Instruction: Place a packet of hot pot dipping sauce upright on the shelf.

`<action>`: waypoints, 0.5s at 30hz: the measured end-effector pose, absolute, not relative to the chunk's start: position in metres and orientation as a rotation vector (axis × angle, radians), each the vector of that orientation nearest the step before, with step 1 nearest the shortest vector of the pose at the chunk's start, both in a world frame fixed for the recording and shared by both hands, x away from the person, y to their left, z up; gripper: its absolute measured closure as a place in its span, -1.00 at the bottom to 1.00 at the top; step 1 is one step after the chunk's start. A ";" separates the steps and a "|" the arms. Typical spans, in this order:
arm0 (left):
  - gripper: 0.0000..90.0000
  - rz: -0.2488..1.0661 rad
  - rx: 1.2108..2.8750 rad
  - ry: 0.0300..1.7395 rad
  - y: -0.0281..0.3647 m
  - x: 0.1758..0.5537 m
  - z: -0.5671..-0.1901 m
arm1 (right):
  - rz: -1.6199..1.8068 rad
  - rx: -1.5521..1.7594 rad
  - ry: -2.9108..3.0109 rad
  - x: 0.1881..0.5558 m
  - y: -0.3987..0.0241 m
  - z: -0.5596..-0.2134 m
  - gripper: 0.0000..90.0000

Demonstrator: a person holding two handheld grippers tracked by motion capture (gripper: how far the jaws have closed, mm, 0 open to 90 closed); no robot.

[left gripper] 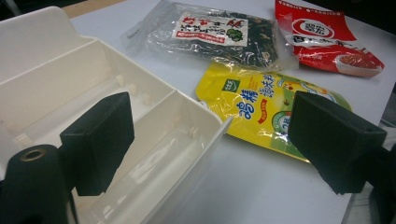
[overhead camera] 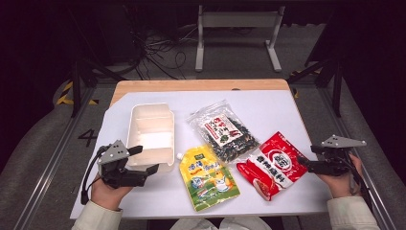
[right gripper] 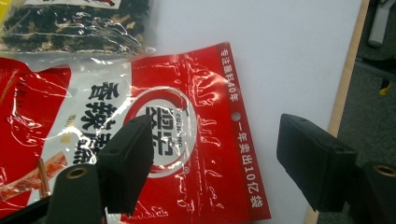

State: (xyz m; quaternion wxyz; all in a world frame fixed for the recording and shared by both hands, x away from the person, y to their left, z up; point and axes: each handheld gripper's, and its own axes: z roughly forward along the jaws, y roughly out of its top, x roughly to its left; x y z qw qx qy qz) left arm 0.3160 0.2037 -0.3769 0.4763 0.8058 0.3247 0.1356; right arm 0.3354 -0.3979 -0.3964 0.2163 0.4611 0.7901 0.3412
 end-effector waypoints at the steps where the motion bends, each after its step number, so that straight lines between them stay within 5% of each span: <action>1: -0.66 0.341 1.975 0.784 0.204 0.317 -0.378 | 0.942 1.287 2.192 0.336 -0.399 -0.399 -0.39; 15: -0.66 0.321 1.999 0.765 0.198 0.321 -0.380 | 0.918 1.405 2.221 0.343 -0.410 -0.425 -0.41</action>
